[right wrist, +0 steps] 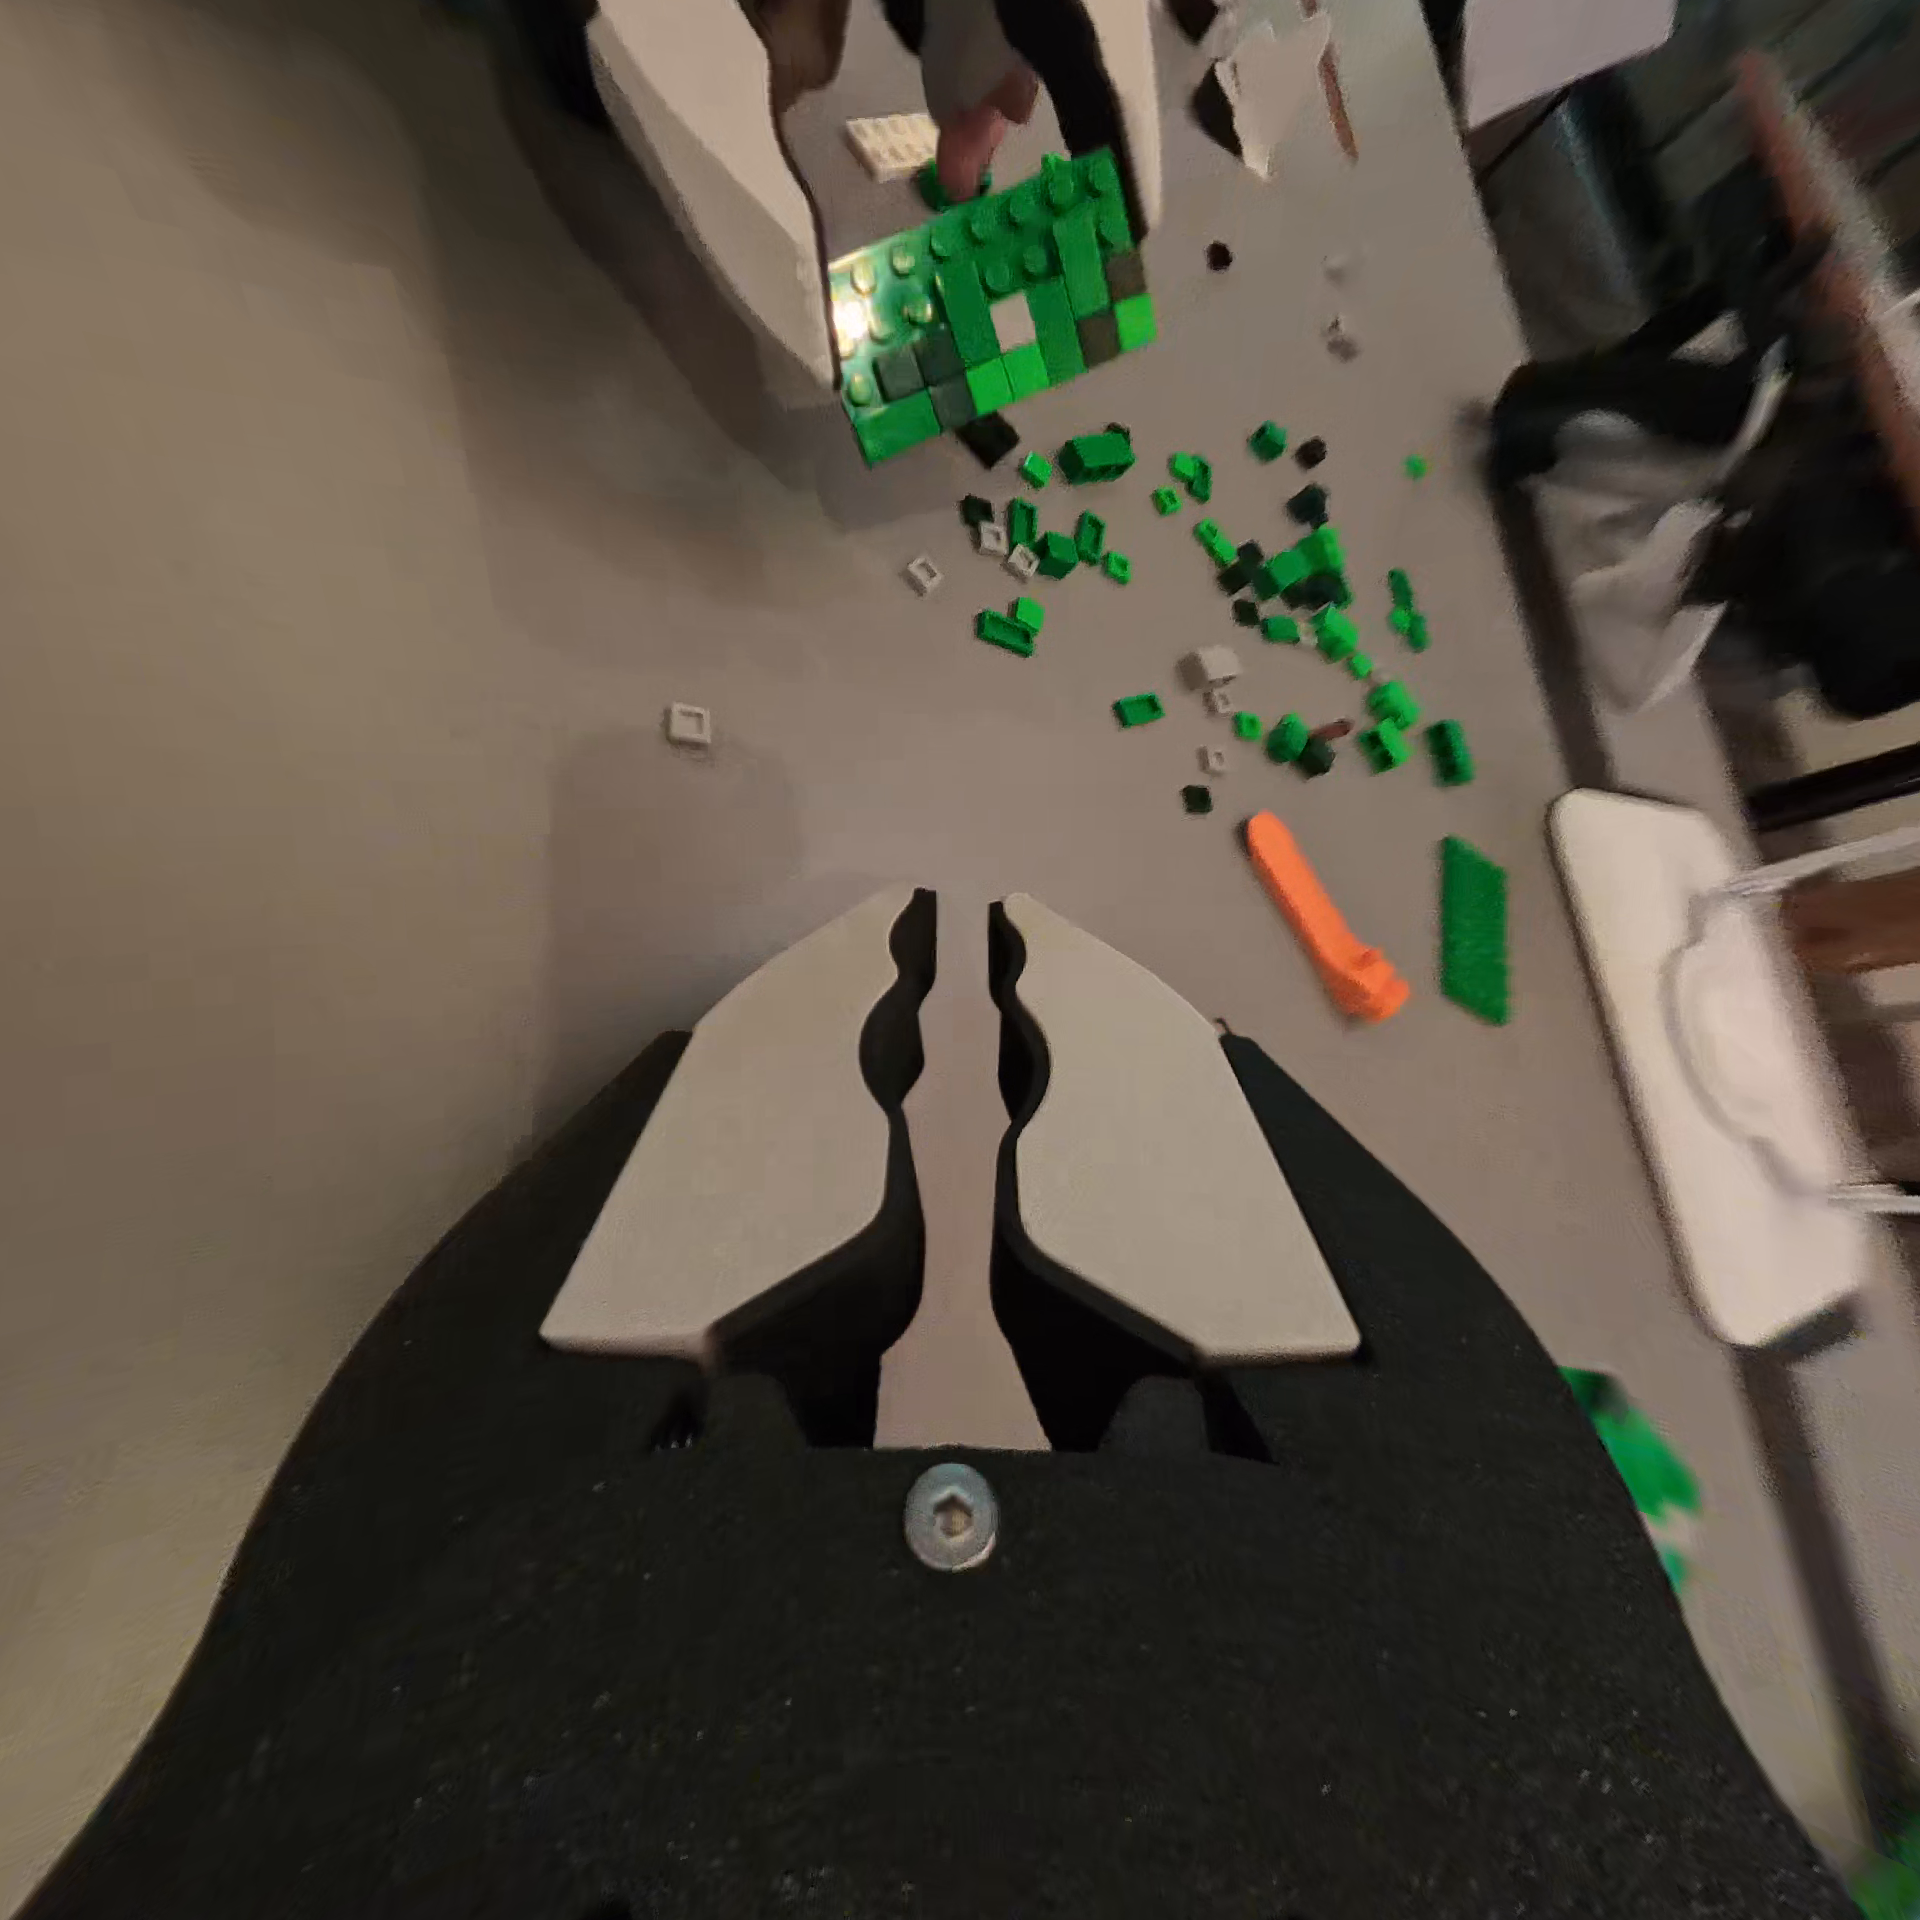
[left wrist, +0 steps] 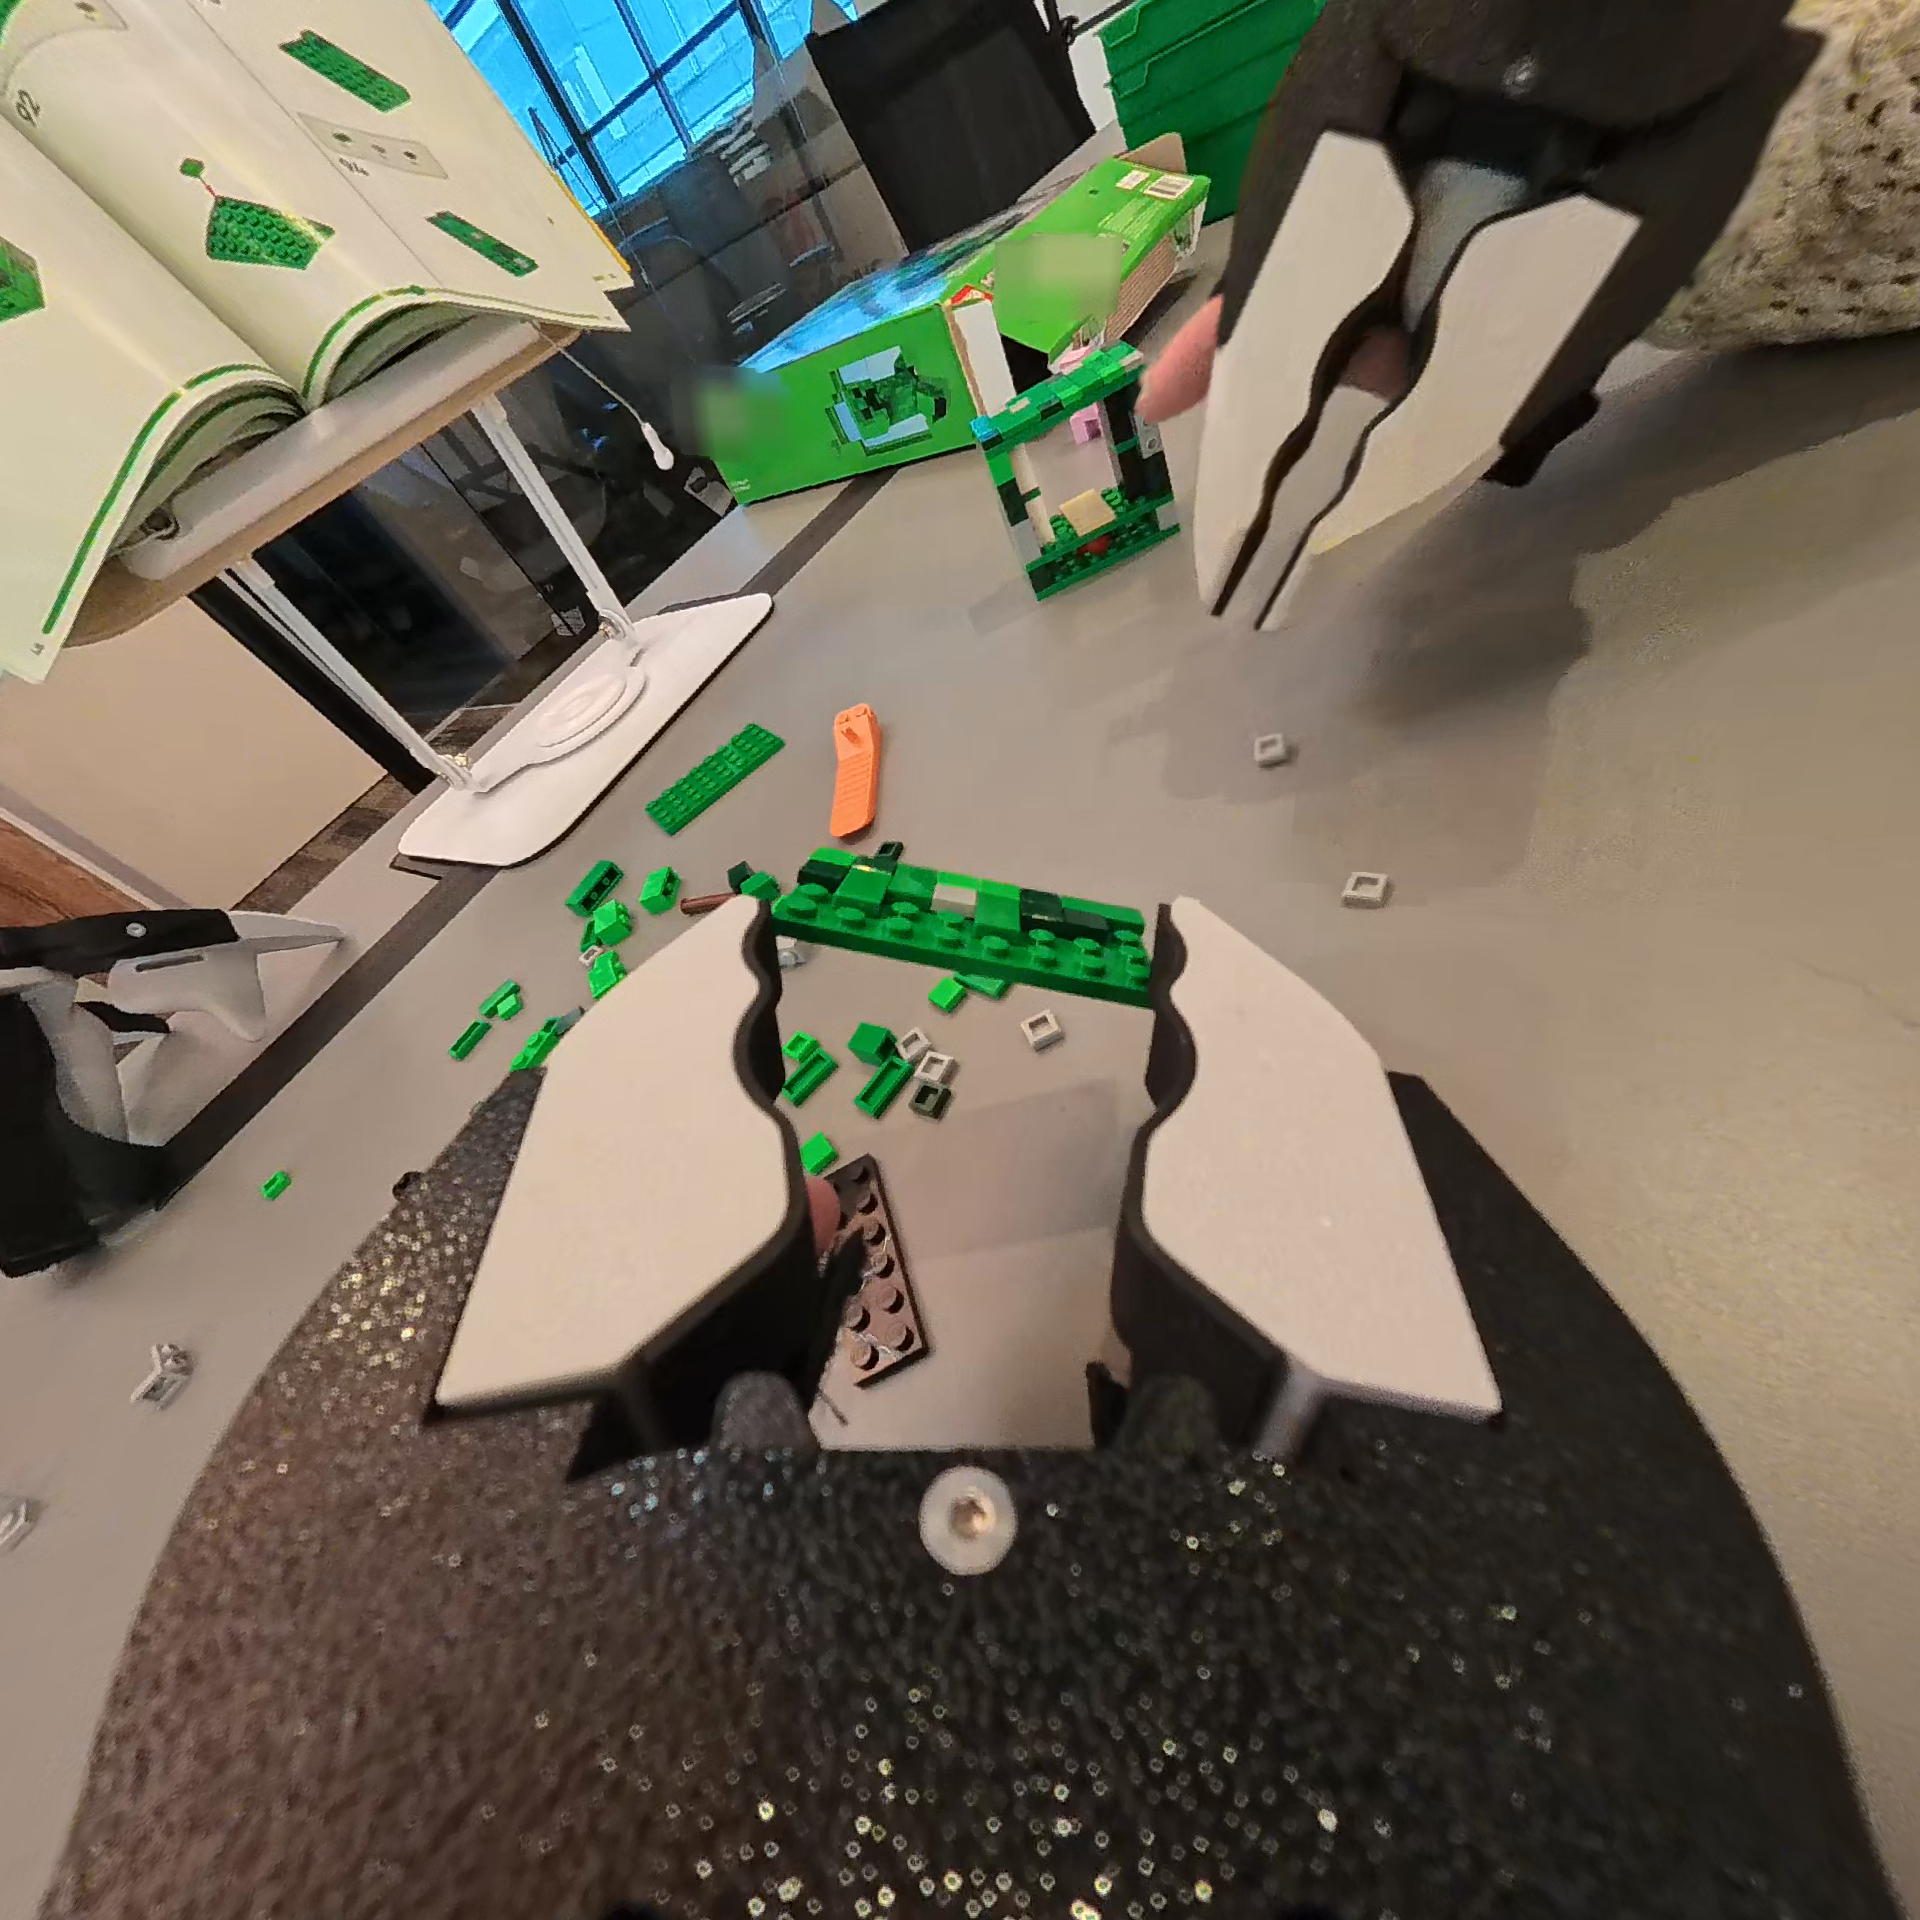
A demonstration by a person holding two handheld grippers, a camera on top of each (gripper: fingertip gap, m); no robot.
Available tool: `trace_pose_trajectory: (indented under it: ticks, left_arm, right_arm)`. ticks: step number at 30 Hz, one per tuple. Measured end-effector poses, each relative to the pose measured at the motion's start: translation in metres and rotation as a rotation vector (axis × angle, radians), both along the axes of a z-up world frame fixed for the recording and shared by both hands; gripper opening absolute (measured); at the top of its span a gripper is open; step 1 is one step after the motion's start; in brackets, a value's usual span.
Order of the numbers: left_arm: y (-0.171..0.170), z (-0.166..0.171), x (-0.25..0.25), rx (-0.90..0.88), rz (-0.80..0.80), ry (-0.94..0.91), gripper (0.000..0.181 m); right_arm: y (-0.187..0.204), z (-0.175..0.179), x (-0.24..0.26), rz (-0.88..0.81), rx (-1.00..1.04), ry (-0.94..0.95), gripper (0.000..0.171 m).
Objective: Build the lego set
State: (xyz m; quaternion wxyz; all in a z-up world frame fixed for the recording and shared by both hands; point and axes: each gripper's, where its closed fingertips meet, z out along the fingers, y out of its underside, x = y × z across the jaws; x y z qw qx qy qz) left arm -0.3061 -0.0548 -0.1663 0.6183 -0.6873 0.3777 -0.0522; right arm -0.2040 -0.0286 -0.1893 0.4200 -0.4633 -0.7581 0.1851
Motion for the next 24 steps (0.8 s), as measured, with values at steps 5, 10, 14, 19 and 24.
trace_pose_trajectory:
  ticks: [5,10,14,19,24]
  left_arm:
    - [0.0,-0.001,0.001,-0.001,-0.004,0.007,0.068]
    - [0.0,-0.001,0.002,0.0,-0.005,0.012,0.068]
    - [-0.001,-0.002,0.002,0.002,-0.008,0.022,0.068]
    - [-0.001,-0.002,0.002,0.003,-0.008,0.021,0.068]
    - [-0.001,-0.002,0.003,0.005,-0.01,0.024,0.068]
  right_arm:
    - [-0.002,-0.019,0.006,-0.021,-0.289,-0.074,0.013]
    - [-0.007,-0.025,0.002,-0.016,-0.365,-0.104,0.014]
    - [-0.009,-0.036,-0.002,-0.027,-0.355,-0.165,0.016]
    - [-0.007,-0.034,-0.007,-0.006,-0.243,-0.129,0.009]
    - [-0.005,-0.021,-0.018,0.071,0.057,0.089,0.008]
